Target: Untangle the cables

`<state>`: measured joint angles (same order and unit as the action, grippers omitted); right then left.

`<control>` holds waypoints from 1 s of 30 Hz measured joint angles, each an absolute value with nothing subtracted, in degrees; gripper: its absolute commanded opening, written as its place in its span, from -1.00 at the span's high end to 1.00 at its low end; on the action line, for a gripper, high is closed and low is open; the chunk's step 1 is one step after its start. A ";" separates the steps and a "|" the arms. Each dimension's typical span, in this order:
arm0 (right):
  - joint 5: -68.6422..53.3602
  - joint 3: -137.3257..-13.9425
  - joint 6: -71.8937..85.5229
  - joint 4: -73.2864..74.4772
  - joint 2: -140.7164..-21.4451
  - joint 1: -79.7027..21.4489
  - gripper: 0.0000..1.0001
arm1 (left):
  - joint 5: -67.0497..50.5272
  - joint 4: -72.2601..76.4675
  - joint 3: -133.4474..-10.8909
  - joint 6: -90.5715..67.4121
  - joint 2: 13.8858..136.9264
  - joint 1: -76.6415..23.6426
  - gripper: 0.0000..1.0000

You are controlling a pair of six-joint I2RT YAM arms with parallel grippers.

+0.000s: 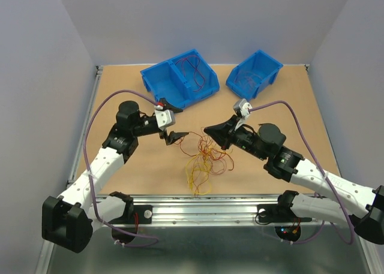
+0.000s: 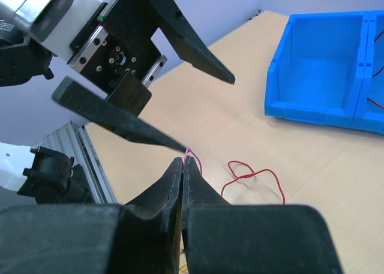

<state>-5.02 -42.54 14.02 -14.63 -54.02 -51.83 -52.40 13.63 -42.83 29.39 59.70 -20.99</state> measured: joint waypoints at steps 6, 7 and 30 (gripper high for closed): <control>-6.74 -42.54 13.72 -15.11 -54.11 -51.83 0.99 | -62.04 9.39 -42.83 33.21 59.16 -21.04 -0.92; -7.03 -42.54 13.72 -15.25 -54.13 -51.83 0.99 | -63.35 8.75 -42.83 33.58 59.29 -21.08 -0.92; -11.90 -43.79 13.69 -18.68 -64.47 -51.86 0.98 | -61.28 6.13 -44.31 32.49 63.68 -29.52 1.00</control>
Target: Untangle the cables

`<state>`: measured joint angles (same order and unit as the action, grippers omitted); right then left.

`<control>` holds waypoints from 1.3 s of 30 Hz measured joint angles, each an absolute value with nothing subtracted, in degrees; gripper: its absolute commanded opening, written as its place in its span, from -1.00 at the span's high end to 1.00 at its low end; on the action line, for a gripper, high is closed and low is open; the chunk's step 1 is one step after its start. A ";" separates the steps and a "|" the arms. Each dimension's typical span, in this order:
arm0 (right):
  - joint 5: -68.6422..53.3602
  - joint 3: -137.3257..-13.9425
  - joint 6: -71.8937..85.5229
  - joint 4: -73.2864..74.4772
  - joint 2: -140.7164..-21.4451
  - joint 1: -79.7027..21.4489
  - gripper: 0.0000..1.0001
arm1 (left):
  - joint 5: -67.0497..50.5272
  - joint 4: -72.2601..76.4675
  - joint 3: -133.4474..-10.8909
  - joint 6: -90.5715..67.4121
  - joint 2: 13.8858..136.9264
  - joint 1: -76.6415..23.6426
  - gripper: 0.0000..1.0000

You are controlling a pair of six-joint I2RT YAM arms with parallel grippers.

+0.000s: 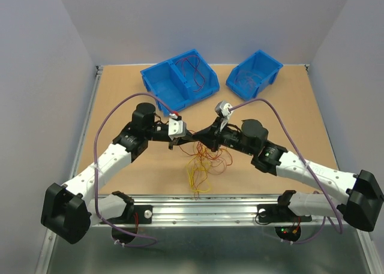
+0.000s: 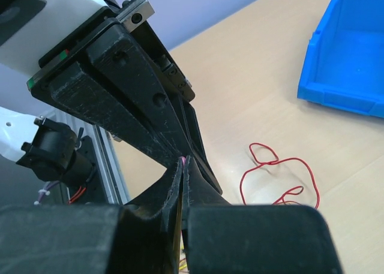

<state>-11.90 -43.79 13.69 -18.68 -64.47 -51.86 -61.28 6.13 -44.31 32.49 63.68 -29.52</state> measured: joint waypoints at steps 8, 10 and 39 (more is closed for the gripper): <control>-11.51 -43.68 13.67 -18.61 -63.64 -51.86 0.91 | -57.71 7.18 -44.31 32.49 63.46 -29.95 1.00; -11.07 -43.09 13.65 -18.33 -62.17 -51.86 0.91 | -57.36 8.19 -44.31 32.49 63.33 -30.35 1.00; -3.95 -33.61 9.10 -29.43 -67.42 -51.94 -0.42 | -47.94 -1.41 -70.94 22.41 59.07 -29.93 1.00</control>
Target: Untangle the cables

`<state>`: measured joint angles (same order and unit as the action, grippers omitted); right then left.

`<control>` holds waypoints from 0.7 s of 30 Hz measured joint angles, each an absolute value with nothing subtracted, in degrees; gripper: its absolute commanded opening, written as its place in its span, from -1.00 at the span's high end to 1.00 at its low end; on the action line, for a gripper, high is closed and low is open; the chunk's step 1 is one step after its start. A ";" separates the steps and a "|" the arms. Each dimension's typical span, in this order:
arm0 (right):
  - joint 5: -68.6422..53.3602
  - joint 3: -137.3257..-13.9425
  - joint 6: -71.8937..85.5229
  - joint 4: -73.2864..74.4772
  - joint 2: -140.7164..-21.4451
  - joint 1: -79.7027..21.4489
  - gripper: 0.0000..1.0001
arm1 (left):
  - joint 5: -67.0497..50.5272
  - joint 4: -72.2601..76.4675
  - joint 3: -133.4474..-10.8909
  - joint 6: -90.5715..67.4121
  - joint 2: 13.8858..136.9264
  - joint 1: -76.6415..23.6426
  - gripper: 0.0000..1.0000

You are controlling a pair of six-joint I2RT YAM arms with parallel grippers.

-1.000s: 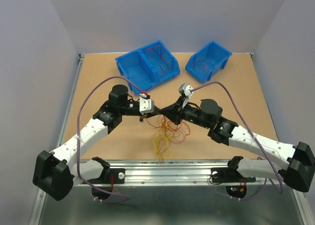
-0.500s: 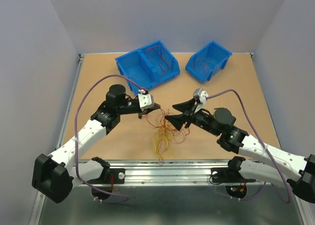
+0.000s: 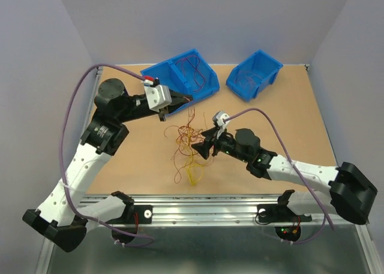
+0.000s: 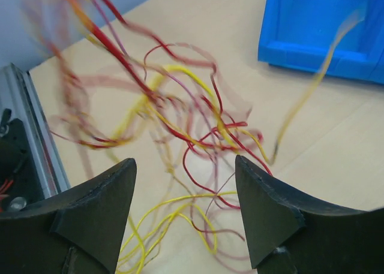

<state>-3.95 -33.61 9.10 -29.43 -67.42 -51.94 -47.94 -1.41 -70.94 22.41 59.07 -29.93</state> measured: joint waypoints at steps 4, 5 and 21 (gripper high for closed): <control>-5.76 -35.94 8.75 -30.68 -75.20 -51.94 -0.27 | -47.99 -3.55 -81.34 18.35 59.46 -29.93 1.00; -6.35 -36.27 8.78 -31.11 -76.34 -51.94 -0.22 | -47.94 -3.70 -84.64 17.04 60.01 -29.93 1.00; -10.83 -40.51 9.96 -31.16 -83.94 -51.94 -0.36 | -35.51 -1.91 -96.47 9.50 57.19 -29.93 1.00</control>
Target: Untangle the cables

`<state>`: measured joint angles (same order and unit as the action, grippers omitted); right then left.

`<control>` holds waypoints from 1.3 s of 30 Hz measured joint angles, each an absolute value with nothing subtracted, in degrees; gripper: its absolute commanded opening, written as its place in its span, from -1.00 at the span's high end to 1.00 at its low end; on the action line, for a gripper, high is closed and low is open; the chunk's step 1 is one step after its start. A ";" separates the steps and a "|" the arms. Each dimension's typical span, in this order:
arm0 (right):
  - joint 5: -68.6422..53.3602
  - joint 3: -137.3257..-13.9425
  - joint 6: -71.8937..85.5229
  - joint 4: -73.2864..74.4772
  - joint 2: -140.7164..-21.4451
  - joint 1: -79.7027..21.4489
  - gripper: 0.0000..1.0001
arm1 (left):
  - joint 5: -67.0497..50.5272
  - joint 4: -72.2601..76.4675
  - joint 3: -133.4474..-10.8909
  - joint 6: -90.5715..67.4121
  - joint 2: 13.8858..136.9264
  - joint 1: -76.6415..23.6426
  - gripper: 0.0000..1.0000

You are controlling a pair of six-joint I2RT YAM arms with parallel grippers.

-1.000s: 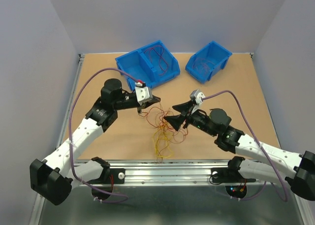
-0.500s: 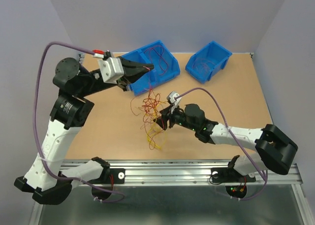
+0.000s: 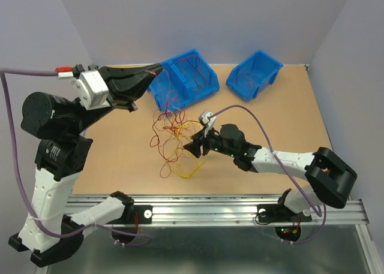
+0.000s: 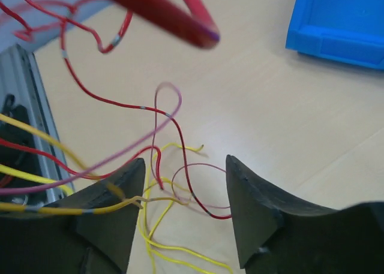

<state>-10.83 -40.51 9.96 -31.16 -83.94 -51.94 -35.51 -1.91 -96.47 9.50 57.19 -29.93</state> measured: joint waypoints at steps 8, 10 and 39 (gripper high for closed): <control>-9.67 -31.05 10.33 -34.85 -65.23 -51.94 -0.59 | -40.99 5.02 -72.47 10.09 47.22 -30.02 1.00; -9.63 -28.86 10.33 -35.62 -61.87 -51.94 -0.59 | -42.24 5.28 -67.57 10.61 45.80 -30.04 1.00; -19.62 -37.08 12.03 -53.10 -85.41 -56.86 0.83 | -42.78 7.03 -67.59 10.02 47.20 -30.04 1.00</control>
<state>-19.62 -37.08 12.03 -53.10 -85.41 -56.86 -42.78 7.03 -67.59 10.02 47.20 -30.04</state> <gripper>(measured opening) 0.265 0.030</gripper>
